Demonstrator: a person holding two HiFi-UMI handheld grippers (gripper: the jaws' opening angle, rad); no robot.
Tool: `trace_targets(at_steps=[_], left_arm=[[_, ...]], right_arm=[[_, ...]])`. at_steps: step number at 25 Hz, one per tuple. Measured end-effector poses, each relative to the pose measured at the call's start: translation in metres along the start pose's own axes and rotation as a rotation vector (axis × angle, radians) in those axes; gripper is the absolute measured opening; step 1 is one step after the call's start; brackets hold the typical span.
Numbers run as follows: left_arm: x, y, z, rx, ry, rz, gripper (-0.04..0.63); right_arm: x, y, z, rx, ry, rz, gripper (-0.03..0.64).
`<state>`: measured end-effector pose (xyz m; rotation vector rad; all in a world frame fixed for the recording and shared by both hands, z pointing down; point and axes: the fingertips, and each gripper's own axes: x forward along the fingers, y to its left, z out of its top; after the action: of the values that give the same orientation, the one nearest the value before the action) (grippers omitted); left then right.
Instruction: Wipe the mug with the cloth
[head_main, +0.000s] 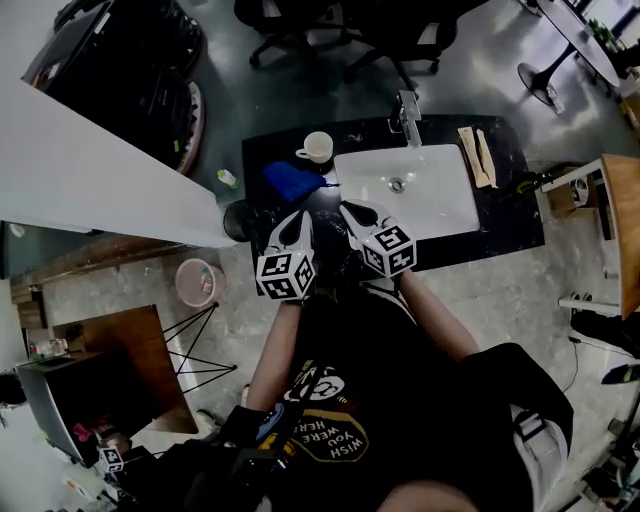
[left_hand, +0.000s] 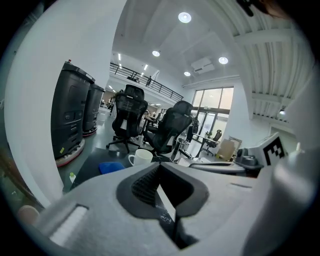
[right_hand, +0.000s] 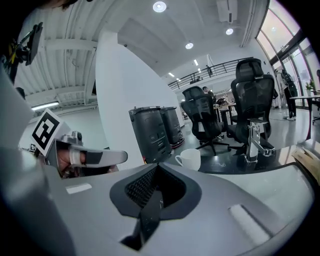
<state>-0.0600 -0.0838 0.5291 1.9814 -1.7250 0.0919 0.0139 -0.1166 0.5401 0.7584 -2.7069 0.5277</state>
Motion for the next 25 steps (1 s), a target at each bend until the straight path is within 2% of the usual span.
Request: trace_targets(at_steps=[7,11,13,17,22,25], left_arm=[[0.016,0.025,0.006,-0.025,0.018,0.049,0.003],[0.021,0.039,0.001,-0.037,0.035,0.045,0.004],[0.024,0.048,0.003,-0.028,0.026,0.040,0.003],[0.037,0.070,-0.005,0.052,0.021,0.027,0.003],[0.055,0.105,-0.020,0.041,0.062,0.035,0.003],[0.062,0.125,-0.023,0.047,0.078,0.040,0.003]], right_arm=[[0.036,-0.010,-0.003,0.018,0.045,0.045,0.002],[0.059,-0.013,-0.011,0.016,0.077,0.046,0.002],[0.074,-0.010,-0.009,-0.004,0.072,0.050,0.002],[0.107,-0.006,-0.010,-0.055,0.074,0.046,0.002],[0.150,-0.004,-0.025,-0.083,0.151,0.038,0.003],[0.174,-0.006,-0.034,-0.100,0.190,0.002,0.014]])
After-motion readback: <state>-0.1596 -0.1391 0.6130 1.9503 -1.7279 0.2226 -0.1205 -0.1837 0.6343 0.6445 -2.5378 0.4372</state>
